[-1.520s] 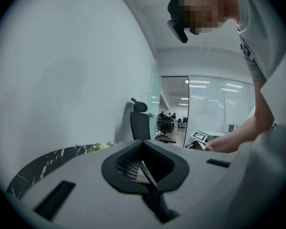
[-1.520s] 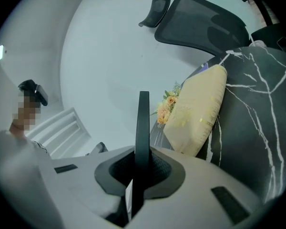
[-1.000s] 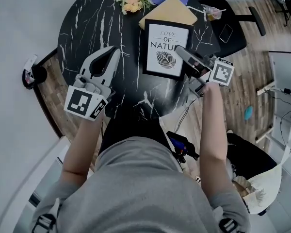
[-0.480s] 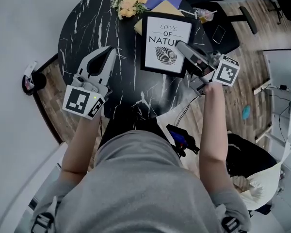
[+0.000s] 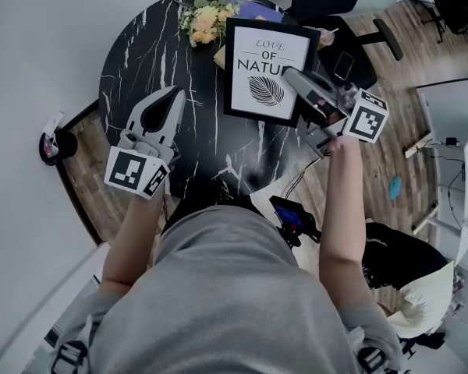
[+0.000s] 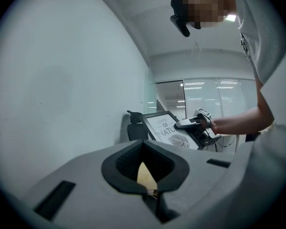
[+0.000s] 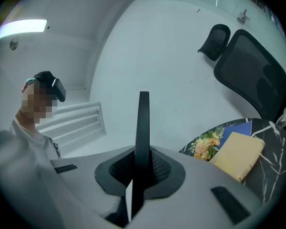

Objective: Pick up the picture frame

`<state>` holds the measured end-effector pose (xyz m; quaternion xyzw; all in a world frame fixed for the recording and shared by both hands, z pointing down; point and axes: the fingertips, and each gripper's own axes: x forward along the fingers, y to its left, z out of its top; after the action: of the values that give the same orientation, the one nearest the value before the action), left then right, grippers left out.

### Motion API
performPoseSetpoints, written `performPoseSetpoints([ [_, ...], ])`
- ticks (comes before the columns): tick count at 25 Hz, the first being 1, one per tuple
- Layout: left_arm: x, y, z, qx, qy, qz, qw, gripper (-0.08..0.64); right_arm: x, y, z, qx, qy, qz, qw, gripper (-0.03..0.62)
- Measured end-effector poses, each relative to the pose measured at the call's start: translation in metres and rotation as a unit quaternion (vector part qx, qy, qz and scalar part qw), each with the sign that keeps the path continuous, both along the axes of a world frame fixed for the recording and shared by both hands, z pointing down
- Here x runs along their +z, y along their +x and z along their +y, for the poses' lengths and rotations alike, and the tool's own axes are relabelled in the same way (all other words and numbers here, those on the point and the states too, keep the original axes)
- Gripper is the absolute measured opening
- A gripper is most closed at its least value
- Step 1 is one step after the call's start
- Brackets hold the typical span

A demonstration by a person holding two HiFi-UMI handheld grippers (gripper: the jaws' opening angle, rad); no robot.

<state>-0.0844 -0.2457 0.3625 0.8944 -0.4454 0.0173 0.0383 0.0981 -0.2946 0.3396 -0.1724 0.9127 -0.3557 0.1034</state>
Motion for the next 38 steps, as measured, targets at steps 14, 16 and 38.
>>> performPoseSetpoints([
  [14, -0.02, -0.007, 0.019, -0.009, 0.022, 0.001, 0.9997, 0.006, -0.054, -0.008, 0.023, -0.004, 0.062, -0.005, 0.998, 0.041],
  [16, -0.023, -0.009, 0.021, -0.01, 0.027, 0.001, 0.9996, 0.006, -0.059, -0.01, 0.027, -0.005, 0.07, -0.004, 0.998, 0.041],
  [38, -0.033, -0.013, 0.032, -0.006, 0.032, 0.009, 0.9994, 0.006, -0.107, -0.022, 0.057, -0.009, 0.107, -0.046, 0.993, 0.041],
])
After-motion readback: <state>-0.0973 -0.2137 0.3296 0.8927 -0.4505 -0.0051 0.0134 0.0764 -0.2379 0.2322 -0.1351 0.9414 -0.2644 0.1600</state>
